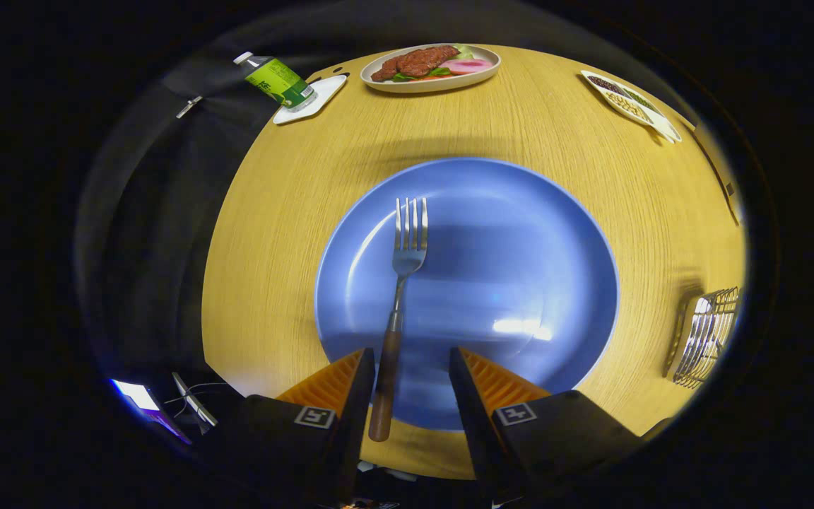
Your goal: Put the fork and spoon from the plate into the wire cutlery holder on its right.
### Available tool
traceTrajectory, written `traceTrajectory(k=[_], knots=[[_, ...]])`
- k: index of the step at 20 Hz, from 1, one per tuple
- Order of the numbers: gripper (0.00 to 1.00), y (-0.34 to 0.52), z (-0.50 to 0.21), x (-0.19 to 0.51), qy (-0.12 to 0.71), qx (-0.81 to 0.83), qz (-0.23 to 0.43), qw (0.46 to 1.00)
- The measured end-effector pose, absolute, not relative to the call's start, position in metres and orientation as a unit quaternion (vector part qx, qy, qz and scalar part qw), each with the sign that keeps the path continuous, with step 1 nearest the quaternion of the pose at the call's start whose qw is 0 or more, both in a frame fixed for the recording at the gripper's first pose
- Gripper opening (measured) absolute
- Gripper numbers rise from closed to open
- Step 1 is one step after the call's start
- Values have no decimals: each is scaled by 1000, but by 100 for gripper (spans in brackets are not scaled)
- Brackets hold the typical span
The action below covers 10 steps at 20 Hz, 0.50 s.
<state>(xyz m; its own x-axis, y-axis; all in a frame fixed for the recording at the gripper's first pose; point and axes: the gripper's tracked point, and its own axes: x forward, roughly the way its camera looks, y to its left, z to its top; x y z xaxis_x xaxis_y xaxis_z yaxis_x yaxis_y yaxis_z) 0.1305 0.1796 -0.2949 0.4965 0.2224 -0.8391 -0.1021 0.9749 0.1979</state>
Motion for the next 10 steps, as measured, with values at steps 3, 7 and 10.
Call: traceTrajectory(k=[3, 7, 10], knots=[[44, 179, -298, 130, 503, 82, 86, 856], [19, 178, -300, 127, 510, 88, 88, 851], [13, 181, -297, 123, 507, 104, 113, 848]])
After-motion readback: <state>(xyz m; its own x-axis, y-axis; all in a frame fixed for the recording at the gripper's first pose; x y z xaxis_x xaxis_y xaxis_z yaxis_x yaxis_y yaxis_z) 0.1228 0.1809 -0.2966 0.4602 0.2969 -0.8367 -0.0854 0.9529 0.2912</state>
